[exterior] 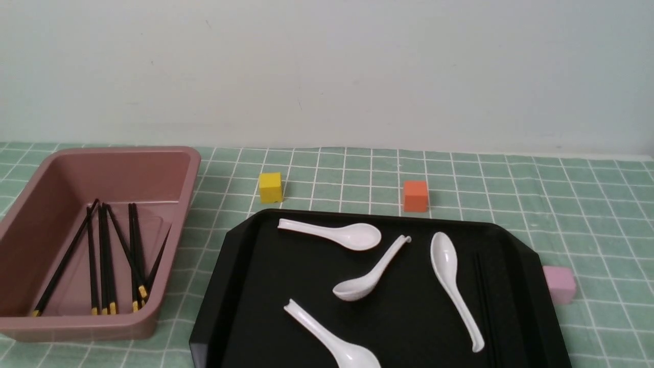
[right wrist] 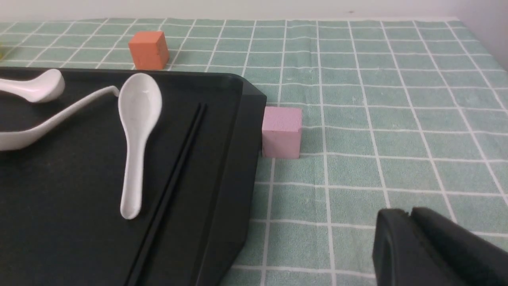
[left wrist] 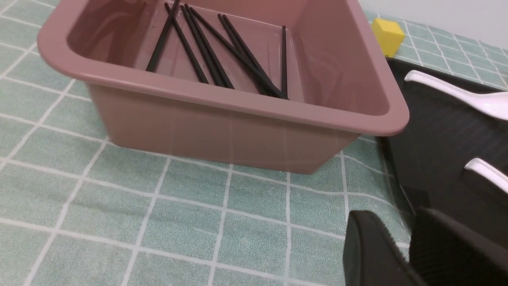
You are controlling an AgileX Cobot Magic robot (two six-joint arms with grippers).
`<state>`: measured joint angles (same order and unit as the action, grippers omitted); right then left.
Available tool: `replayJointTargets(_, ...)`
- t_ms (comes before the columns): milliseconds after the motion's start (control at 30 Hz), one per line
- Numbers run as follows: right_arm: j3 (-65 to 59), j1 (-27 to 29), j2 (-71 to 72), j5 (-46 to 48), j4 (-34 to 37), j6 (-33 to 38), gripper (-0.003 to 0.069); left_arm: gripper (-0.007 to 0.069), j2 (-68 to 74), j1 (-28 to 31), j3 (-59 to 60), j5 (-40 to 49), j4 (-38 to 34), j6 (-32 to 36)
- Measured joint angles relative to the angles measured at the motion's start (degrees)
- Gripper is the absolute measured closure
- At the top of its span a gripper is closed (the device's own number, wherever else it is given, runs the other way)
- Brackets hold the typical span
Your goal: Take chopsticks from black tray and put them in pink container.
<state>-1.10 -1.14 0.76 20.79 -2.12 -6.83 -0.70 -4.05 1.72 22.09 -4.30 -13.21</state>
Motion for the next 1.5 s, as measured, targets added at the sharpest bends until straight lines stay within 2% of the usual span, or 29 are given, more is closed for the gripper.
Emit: replayJointTargets(1500, 0.04, 0.00, 0.00, 0.09, 0.15, 0.00, 0.0563, 0.0410, 0.00, 0.00, 0.00, 0.00, 0.00, 0.00)
